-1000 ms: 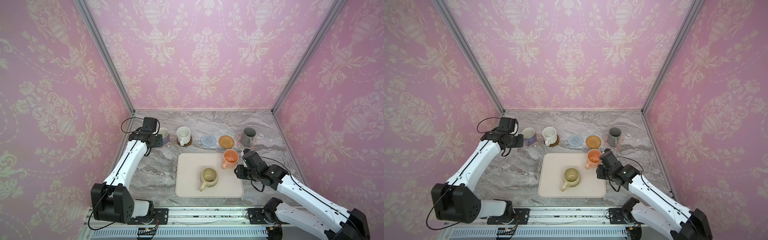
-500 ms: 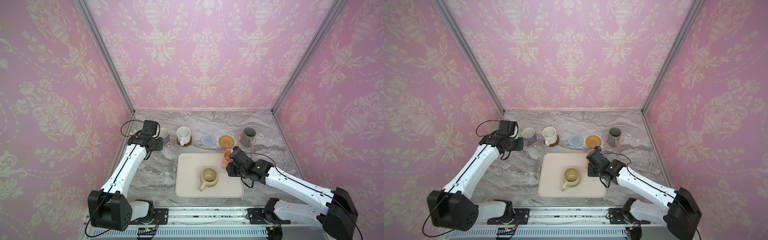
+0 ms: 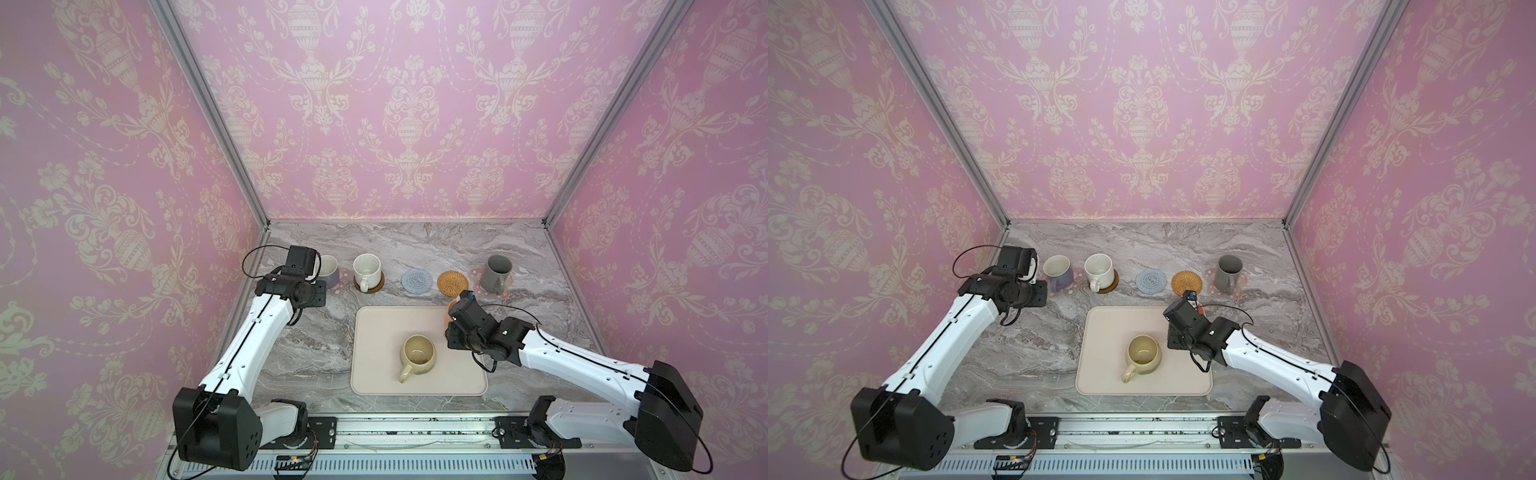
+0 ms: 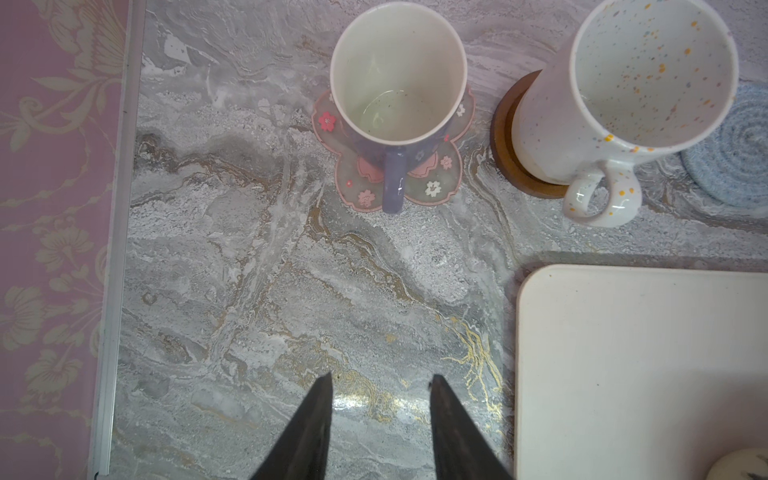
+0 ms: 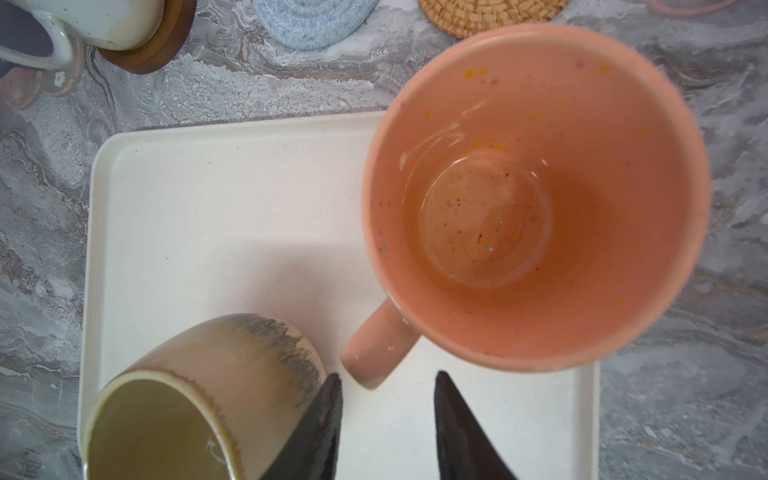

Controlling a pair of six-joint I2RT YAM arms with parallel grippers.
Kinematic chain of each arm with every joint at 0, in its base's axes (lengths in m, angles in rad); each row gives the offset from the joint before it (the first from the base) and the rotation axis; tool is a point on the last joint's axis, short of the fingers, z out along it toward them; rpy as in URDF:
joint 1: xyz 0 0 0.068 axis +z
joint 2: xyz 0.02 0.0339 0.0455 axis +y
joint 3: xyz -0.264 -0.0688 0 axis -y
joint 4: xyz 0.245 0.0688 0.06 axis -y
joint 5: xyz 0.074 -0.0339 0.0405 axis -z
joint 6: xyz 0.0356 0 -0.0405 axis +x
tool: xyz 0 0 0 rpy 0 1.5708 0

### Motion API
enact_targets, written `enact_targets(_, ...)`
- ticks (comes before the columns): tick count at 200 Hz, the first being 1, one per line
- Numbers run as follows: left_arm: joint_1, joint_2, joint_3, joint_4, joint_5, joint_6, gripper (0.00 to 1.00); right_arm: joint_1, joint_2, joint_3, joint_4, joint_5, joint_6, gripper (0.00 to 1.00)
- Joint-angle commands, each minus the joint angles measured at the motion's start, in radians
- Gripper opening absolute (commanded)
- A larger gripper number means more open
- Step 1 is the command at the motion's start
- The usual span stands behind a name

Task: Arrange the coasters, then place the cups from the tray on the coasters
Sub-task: 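Move the right gripper over the peach speckled mug on the tray, then lower the right gripper onto the peach mug's rim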

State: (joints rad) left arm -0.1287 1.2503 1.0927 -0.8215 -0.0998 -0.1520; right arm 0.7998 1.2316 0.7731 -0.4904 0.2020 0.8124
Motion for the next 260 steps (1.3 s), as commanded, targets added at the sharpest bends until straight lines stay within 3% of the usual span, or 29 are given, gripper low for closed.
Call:
enact_targets(1,-0.010,-0.015,-0.017,-0.027,0.006,-0.015,0.42,0.011,0.027,0.040,0.011,0.027,0.026,0.39)
enact_targets(140,-0.010,-0.020,-0.030,-0.019,0.019,-0.006,0.42,0.020,0.062,0.043,-0.058,0.079,0.059,0.39)
enact_targets(260,-0.010,-0.021,-0.027,-0.024,0.021,-0.003,0.43,0.019,-0.004,0.018,-0.134,0.139,0.058,0.40)
